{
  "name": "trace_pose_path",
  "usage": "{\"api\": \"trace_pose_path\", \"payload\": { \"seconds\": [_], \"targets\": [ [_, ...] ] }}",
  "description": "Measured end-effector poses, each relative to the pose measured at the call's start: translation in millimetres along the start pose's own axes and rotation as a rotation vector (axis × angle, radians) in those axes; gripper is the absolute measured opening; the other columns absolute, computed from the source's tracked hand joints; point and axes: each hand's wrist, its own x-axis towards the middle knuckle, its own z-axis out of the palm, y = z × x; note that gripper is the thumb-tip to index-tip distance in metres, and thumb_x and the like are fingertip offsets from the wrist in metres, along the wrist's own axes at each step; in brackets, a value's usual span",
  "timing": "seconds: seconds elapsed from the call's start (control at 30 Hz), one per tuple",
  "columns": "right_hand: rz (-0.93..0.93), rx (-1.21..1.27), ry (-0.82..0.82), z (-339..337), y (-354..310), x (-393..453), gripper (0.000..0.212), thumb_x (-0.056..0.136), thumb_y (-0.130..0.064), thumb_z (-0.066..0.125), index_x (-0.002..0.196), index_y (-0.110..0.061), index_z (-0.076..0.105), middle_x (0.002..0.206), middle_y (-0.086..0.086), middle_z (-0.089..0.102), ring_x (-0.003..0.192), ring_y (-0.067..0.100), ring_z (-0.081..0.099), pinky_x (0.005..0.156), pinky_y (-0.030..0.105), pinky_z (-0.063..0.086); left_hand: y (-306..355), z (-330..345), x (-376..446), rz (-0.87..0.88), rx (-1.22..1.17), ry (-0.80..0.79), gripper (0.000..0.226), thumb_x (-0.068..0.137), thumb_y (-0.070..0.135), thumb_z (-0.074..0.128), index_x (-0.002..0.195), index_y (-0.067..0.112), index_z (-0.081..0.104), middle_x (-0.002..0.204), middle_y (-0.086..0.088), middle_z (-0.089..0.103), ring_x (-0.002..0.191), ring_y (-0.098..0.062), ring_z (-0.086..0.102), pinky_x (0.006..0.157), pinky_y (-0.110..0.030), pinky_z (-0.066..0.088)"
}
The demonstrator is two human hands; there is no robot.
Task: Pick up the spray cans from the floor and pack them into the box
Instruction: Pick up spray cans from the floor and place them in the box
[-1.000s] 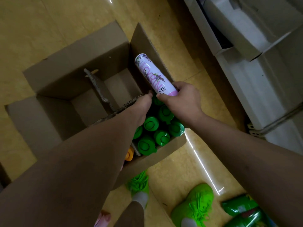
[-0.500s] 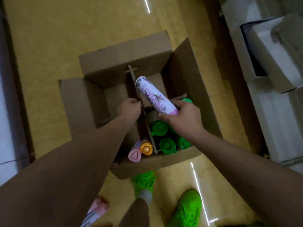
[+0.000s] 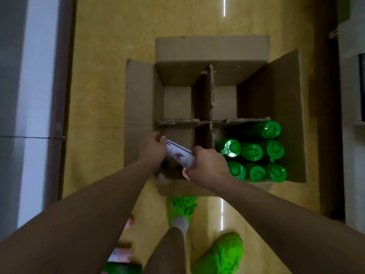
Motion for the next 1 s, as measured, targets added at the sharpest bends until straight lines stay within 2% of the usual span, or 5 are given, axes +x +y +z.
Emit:
{"api": "trace_pose_path", "payload": {
  "seconds": [0.2,0.43,0.53,0.77,1.0],
  "targets": [
    [-0.149,-0.133,-0.031,30.4,-36.8,18.5,0.051,0.087,-0.025,0.065,0.135,-0.020,0.048,0.116,0.015,0.056,0.102,0.037,0.060,0.077,0.037,0.047,-29.7,-4.7,15.1,-0.020,-0.014,0.011,0.037,0.103,0.028,0.049,0.136,0.018,0.059,0.138,-0.006,0.059,0.129,-0.027,0.053,0.108,-0.036,0.041],
    [-0.262,-0.300,-0.050,63.5,-57.1,39.1,0.020,0.093,-0.022,0.056,0.112,-0.015,0.060,0.114,0.013,0.061,0.105,0.037,0.059,0.079,0.039,0.047,-41.0,-7.3,32.8,0.001,-0.014,0.067,0.027,0.098,0.027,0.054,0.120,0.022,0.068,0.119,-0.007,0.069,0.112,-0.027,0.063,0.098,-0.042,0.050],
    [-0.326,-0.410,-0.071,75.2,-57.1,41.2,0.023,0.096,-0.016,0.047,0.109,-0.013,0.066,0.113,0.014,0.065,0.103,0.035,0.059,0.076,0.035,0.040,-38.0,-5.0,38.5,-0.027,-0.090,0.076,0.021,0.090,0.032,0.056,0.107,0.031,0.069,0.111,-0.005,0.070,0.103,-0.030,0.067,0.084,-0.051,0.058],
    [-0.288,-0.471,-0.156,107.5,-54.2,61.5,0.029,0.098,-0.022,0.046,0.109,-0.010,0.070,0.112,0.019,0.058,0.104,0.035,0.053,0.079,0.038,0.040,-24.5,0.6,57.3,-0.028,-0.073,0.029,0.023,0.097,0.027,0.057,0.117,0.028,0.068,0.101,0.001,0.063,0.093,-0.029,0.069,0.075,-0.048,0.062],
    [-0.257,-0.301,-0.095,108.3,-44.8,53.5,0.034,0.097,-0.036,0.047,0.116,-0.013,0.063,0.117,0.016,0.057,0.108,0.035,0.051,0.088,0.041,0.037,-17.0,5.8,59.7,0.018,0.039,-0.007,0.027,0.098,0.026,0.057,0.123,0.021,0.067,0.114,-0.005,0.066,0.107,-0.027,0.064,0.093,-0.046,0.056]
  ]
}}
